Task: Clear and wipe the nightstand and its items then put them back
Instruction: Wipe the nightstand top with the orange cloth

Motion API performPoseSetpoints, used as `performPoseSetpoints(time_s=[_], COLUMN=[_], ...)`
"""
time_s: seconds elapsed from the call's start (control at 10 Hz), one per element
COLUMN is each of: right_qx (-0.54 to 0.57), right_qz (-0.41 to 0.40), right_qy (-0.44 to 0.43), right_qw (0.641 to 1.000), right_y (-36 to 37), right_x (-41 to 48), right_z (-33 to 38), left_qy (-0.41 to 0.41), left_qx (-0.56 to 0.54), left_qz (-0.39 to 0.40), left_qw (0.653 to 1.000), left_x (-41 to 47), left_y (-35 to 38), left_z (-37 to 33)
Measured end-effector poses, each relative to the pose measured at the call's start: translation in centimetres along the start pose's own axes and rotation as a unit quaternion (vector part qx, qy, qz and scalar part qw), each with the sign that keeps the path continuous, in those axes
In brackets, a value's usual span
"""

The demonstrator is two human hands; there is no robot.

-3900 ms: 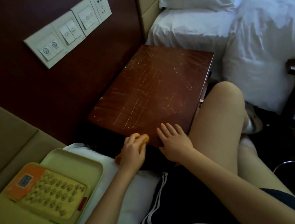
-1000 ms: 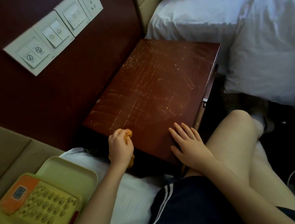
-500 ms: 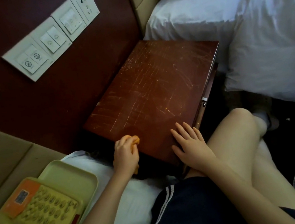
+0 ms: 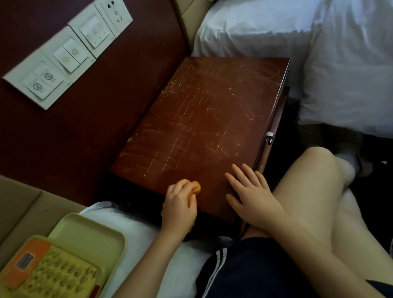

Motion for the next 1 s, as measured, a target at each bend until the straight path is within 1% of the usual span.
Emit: performPoseSetpoints(time_s=[0.1, 0.2, 0.3, 0.4, 0.5, 0.6, 0.7, 0.8, 0.9, 1.0], right_qx=[0.006, 0.009, 0.013, 0.010, 0.007, 0.000, 0.002, 0.006, 0.006, 0.002], right_qz=[-0.004, -0.006, -0.006, -0.009, -0.011, -0.012, -0.012, -0.007, -0.004, -0.007], right_qy=[0.003, 0.003, 0.005, 0.008, 0.010, 0.012, 0.010, 0.009, 0.010, 0.013], right_qw=[1.000, 1.000, 1.000, 1.000, 1.000, 1.000, 1.000, 1.000, 1.000, 1.000], right_y=[-0.2, -0.4, -0.4, -0.5, -0.5, -0.5, -0.5, -0.4, -0.3, -0.4], right_x=[-0.2, -0.3, -0.3, -0.4, -0.4, -0.3, -0.3, -0.3, -0.2, -0.2], right_z=[-0.1, 0.0, 0.0, 0.0, 0.0, -0.1, -0.1, -0.1, 0.0, 0.0], left_qy=[-0.025, -0.088, -0.144, -0.137, -0.073, -0.001, -0.005, -0.061, -0.117, -0.135], left_qx=[-0.005, -0.009, -0.006, 0.006, 0.007, 0.015, 0.007, 0.001, 0.000, 0.007], left_qz=[-0.005, -0.038, -0.064, -0.065, -0.047, -0.004, 0.005, -0.023, -0.054, -0.058], left_qw=[1.000, 0.995, 0.988, 0.988, 0.996, 1.000, 1.000, 0.998, 0.992, 0.989], left_x=[-0.2, 1.4, 3.1, 3.7, 3.0, 1.2, 0.2, 1.3, 2.9, 3.9], left_y=[-0.8, -2.1, -2.6, -1.8, -0.7, 0.2, -0.3, -1.7, -2.4, -1.8], left_z=[1.9, 3.6, 3.3, 1.4, -0.7, -1.2, 0.9, 3.2, 3.5, 1.8])
Point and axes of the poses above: each hand's wrist, its own x-axis towards the middle knuckle, its own y-axis out of the palm, z = x × y, the point moved 9 cm from there along x, towards the middle knuckle, and after that the axes turned 12 degrees about -y, right-handed, at the moved point
